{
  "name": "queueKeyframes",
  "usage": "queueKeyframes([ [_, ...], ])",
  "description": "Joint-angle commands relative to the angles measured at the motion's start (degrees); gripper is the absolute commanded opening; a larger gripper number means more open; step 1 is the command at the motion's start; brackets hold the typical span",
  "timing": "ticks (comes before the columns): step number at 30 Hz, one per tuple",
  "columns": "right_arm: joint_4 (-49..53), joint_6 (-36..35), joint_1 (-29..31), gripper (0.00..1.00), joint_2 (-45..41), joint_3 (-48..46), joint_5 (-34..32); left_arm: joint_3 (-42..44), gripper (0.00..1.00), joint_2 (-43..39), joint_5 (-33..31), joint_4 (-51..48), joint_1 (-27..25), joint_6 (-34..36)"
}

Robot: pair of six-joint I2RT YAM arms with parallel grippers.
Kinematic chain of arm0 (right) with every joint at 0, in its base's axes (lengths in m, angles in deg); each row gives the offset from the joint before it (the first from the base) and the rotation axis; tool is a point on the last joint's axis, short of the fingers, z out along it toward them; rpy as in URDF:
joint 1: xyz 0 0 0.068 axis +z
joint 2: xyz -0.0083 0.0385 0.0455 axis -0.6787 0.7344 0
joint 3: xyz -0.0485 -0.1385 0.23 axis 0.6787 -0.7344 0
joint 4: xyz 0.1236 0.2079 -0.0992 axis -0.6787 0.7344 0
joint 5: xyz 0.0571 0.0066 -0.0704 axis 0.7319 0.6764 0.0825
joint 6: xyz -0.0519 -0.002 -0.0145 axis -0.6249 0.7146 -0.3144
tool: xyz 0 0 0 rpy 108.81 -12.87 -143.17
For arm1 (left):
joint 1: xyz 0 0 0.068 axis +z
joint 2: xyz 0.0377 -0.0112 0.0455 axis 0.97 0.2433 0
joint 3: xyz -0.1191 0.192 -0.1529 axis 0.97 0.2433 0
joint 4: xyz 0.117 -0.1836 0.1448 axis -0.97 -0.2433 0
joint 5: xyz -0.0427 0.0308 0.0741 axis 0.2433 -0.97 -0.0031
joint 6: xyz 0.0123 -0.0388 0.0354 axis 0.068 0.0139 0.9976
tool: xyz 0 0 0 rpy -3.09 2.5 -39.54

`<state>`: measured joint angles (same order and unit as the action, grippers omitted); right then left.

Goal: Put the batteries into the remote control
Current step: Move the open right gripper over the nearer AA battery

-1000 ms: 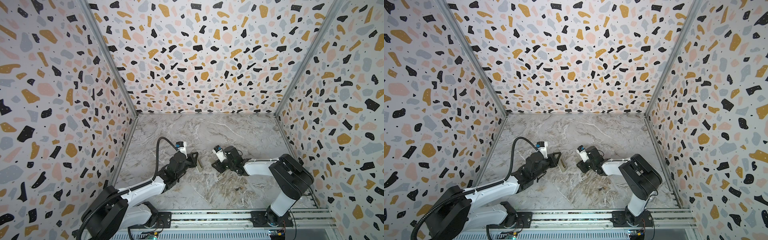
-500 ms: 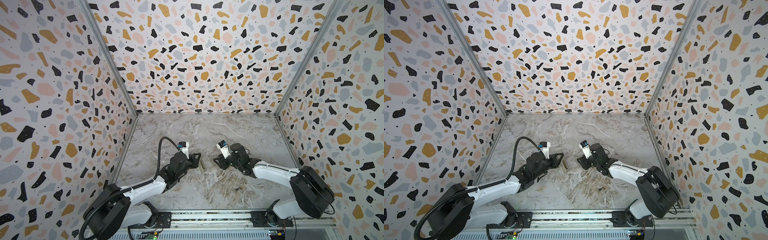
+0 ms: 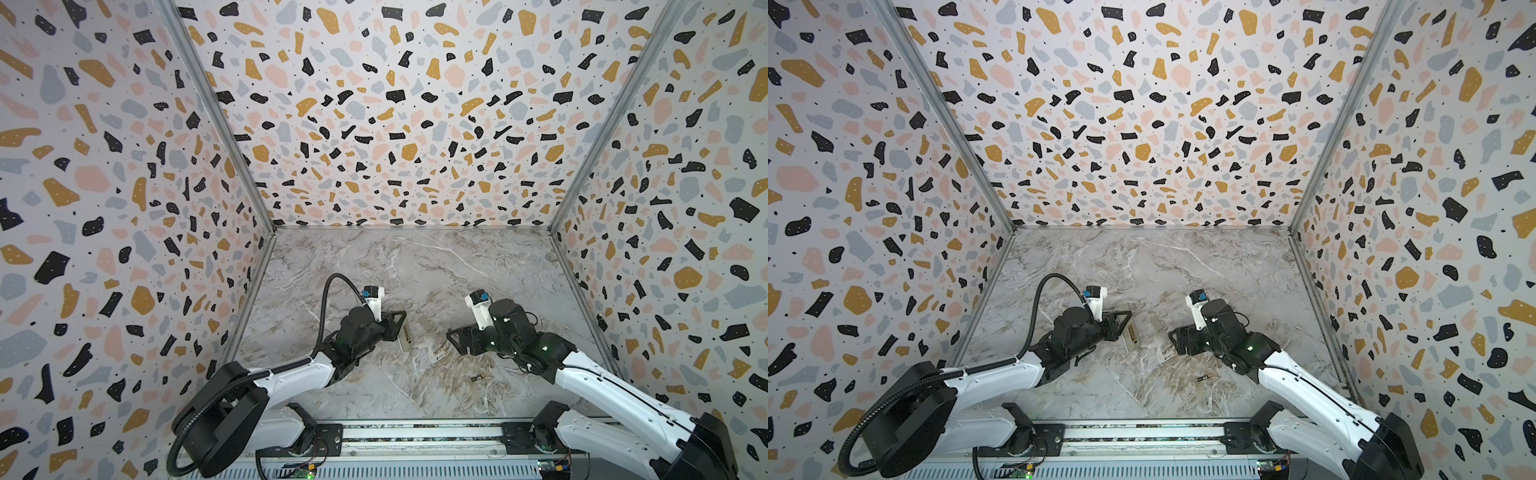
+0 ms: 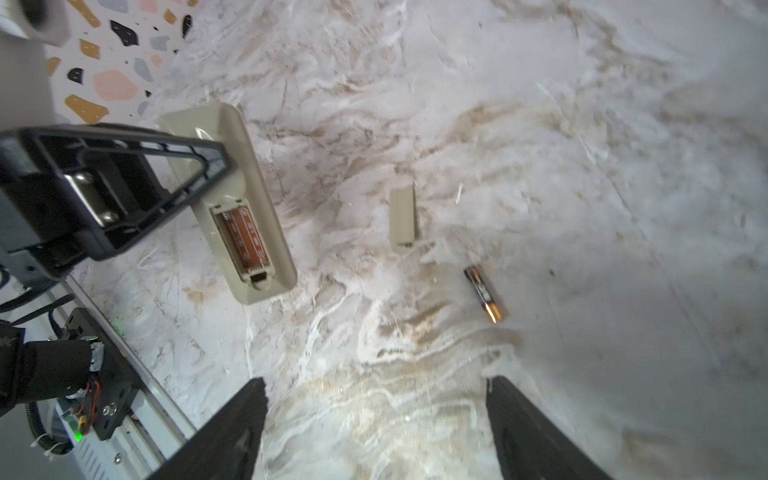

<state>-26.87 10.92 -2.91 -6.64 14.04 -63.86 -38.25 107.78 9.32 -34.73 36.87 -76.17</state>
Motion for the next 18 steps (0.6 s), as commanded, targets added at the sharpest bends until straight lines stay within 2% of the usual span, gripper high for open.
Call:
queueKeyframes([
  [1,13.78,9.48,0.08,0.86,-0.71,2.88,-1.26,0.83,0.0,-0.84,0.97,5.57,0.29,3.62],
  [4,18.55,15.0,-0.06,0.86,0.33,4.3,-1.65,0.83,0.0,-0.85,1.28,6.57,0.29,5.23],
  [8,20.89,21.09,-1.59,0.85,1.63,2.5,1.29,1.38,0.0,-1.72,2.35,8.17,0.2,5.33],
  [13,24.25,28.86,-2.67,0.82,0.81,0.32,2.9,3.06,0.0,-5.89,1.44,6.8,0.21,5.6],
  [18,25.03,32.45,-3.91,0.74,1.51,-0.11,3.62,3.52,0.0,-10.11,-0.2,4.69,0.2,6.58],
])
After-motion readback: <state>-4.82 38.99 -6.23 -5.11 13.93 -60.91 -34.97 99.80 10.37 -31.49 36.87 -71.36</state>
